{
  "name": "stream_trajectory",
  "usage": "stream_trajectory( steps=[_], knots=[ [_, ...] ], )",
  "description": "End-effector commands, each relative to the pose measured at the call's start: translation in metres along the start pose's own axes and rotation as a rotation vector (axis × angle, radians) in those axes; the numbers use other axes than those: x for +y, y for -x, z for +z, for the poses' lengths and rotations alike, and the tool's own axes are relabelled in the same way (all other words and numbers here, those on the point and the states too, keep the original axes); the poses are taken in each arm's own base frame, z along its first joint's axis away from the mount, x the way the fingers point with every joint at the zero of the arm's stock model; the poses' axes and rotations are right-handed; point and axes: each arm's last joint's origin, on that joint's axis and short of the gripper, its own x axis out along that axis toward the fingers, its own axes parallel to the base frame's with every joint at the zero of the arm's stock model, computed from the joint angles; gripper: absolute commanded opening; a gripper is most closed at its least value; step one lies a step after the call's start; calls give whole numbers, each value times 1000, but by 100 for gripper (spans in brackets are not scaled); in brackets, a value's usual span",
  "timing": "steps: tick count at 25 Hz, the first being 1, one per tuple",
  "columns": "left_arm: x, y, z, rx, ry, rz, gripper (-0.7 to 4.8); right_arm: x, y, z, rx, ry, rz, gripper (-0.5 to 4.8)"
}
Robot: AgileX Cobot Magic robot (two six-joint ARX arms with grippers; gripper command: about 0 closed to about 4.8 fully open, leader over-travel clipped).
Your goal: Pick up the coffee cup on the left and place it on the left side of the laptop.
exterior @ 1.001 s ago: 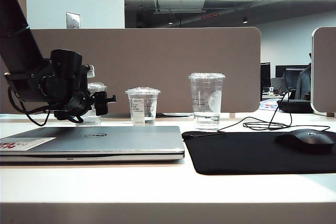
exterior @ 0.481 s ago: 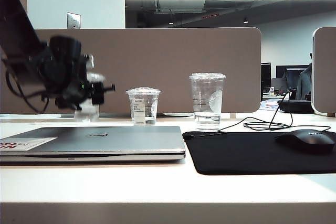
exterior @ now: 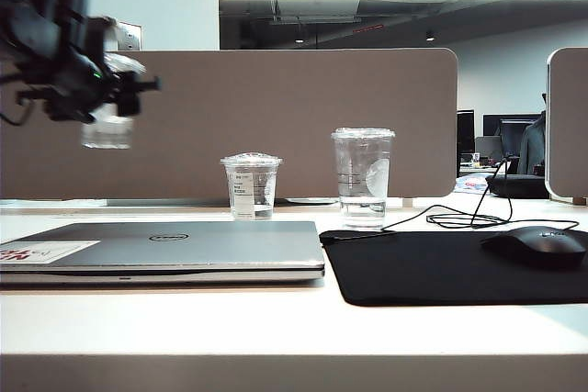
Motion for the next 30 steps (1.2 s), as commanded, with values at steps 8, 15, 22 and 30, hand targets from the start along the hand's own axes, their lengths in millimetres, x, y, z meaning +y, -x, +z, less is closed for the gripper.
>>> stream_trajectory(
  steps=[8,15,22,30],
  knots=[
    [64,83,-29,-43,19,86,214,0,1,4,-27,0,4,-4],
    [79,104,-63,7,22,43,214,1,1,4,-26,0,11,-4],
    [87,103,-85,20,19,60,214,1,1,4,-25,0,30,-4],
    [89,97,-105,44,18,59,214,1,1,4,-22,0,31,-4]
  ],
)
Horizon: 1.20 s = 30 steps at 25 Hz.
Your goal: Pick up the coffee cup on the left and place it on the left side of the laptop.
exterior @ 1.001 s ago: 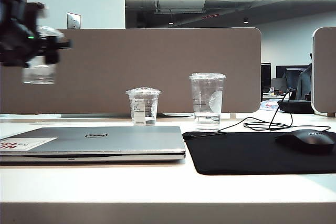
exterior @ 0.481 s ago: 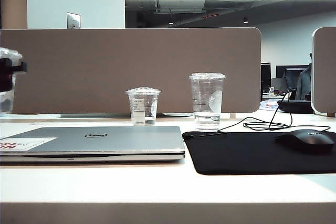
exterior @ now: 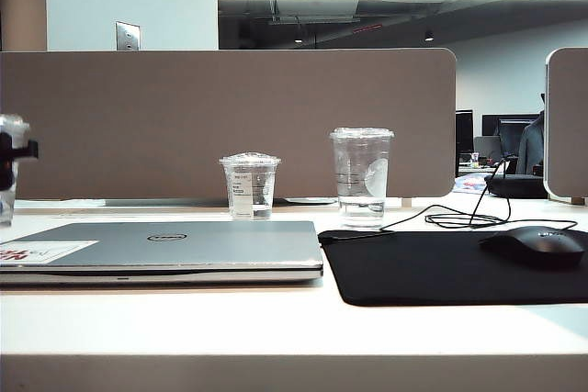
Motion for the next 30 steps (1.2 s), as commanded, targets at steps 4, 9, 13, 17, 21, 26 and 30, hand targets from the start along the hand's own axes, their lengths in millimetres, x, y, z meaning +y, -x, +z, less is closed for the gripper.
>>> stream_trajectory(
  steps=[4,9,13,17,21,26,30],
  knots=[
    [1,-7,-12,-35,1,0,214,1,1,3,-18,1,22,-4],
    [1,-9,-17,-16,-2,1,215,2,1,2,-2,0,75,-4],
    [1,-9,-17,-15,-7,-3,235,4,1,-2,47,-7,146,-4],
    [1,-9,-17,-16,-29,-9,381,6,2,-7,101,-14,215,-4],
    [1,-8,-16,1,-30,-16,479,6,2,-7,101,-14,215,-4],
    [0,3,-5,103,-100,-21,479,6,2,-7,99,-14,211,-4],
    [-1,15,7,172,-131,-18,479,6,2,-7,96,-13,212,-4]
  ],
)
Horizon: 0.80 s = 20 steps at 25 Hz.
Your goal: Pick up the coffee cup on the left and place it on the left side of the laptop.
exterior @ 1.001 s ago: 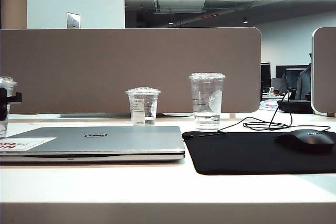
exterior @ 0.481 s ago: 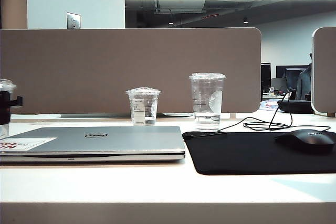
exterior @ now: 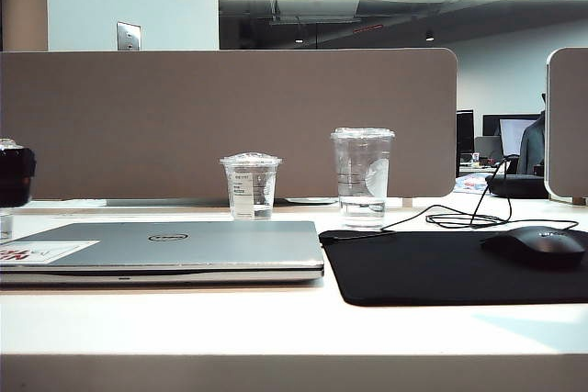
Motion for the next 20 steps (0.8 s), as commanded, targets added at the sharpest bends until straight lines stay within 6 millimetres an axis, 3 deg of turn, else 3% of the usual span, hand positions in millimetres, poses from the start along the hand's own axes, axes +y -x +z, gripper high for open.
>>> stream_trajectory(
  steps=[1,12,17,20],
  knots=[
    [0,13,9,75,-42,-5,479,1,1,4,-27,10,5,-4],
    [2,73,36,222,-48,-9,477,1,1,4,-26,10,5,-4],
    [3,102,48,210,-43,-9,252,1,1,4,-26,10,5,-4],
    [3,123,58,146,-30,-17,-10,1,1,4,-26,10,5,-4]
  ],
)
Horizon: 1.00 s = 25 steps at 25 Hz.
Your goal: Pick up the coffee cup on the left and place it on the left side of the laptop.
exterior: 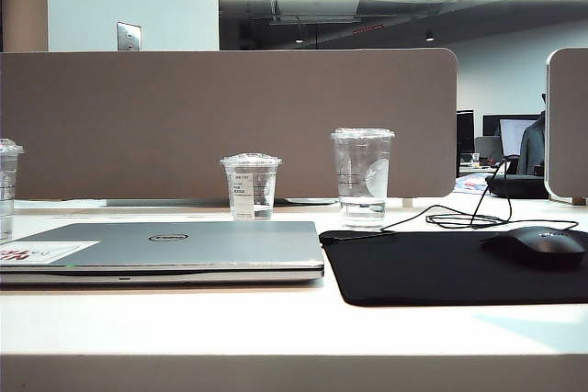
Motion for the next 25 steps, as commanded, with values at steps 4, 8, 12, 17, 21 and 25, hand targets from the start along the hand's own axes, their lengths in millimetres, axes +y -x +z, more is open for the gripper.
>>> stream_trajectory(
  steps=[4,8,12,17,21,25],
  knots=[
    [1,41,9,-119,46,-14,-6,1,1,4,-23,9,4,-4],
    [1,64,14,-220,46,-28,-6,1,1,4,-23,9,4,-4],
    [1,83,16,-317,42,-51,-6,1,1,4,-23,9,4,-4],
    [-4,98,8,-433,34,-64,-6,1,1,4,-23,9,5,-4],
    [-11,92,-17,-482,23,-119,-6,1,1,4,-23,9,3,-4],
    [-13,88,-37,-483,23,-123,-6,1,1,4,-23,9,4,-4]
  ],
)
